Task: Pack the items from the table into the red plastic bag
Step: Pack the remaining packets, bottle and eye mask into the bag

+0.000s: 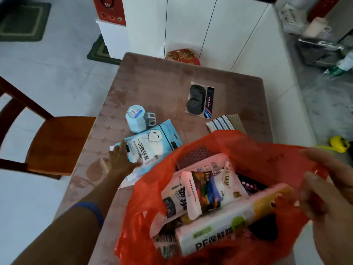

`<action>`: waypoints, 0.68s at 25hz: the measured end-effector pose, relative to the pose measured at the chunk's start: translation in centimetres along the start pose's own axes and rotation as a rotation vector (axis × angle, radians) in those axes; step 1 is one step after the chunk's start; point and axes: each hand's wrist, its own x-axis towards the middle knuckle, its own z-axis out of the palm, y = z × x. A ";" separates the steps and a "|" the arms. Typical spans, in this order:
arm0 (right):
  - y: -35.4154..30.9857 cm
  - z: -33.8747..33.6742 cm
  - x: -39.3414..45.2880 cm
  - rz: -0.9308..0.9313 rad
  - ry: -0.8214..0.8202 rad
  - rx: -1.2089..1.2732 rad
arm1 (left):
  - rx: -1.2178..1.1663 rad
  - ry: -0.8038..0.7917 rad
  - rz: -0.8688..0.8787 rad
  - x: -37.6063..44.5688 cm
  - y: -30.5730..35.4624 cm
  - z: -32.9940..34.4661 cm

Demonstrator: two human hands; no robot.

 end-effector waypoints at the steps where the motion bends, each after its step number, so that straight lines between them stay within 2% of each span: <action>1: -0.2 0.2 0.0 0.012 0.006 0.010 | 0.048 0.024 0.031 0.2 -0.2 0.3; 3: -0.2 0.1 -0.1 0.028 0.053 0.017 | -0.082 0.067 0.113 -0.2 0.6 0.0; 6: -0.4 -0.2 -0.6 0.003 0.072 0.024 | -0.515 0.162 0.136 -3.2 3.1 -2.9; 9: -0.6 -0.8 -0.8 -0.036 0.055 0.053 | -1.025 0.127 0.083 -8.3 4.6 -9.6; 12: -0.6 -1.7 -0.8 -0.033 0.041 0.128 | -1.454 0.134 0.210 -15.6 6.9 -18.5; 14: -0.7 -2.0 -0.8 -0.047 -0.006 0.163 | -1.555 0.145 0.343 -20.2 9.2 -22.5; 17: -0.9 -2.8 -0.8 -0.048 -0.012 0.217 | -1.480 0.113 0.446 -24.8 12.1 -22.1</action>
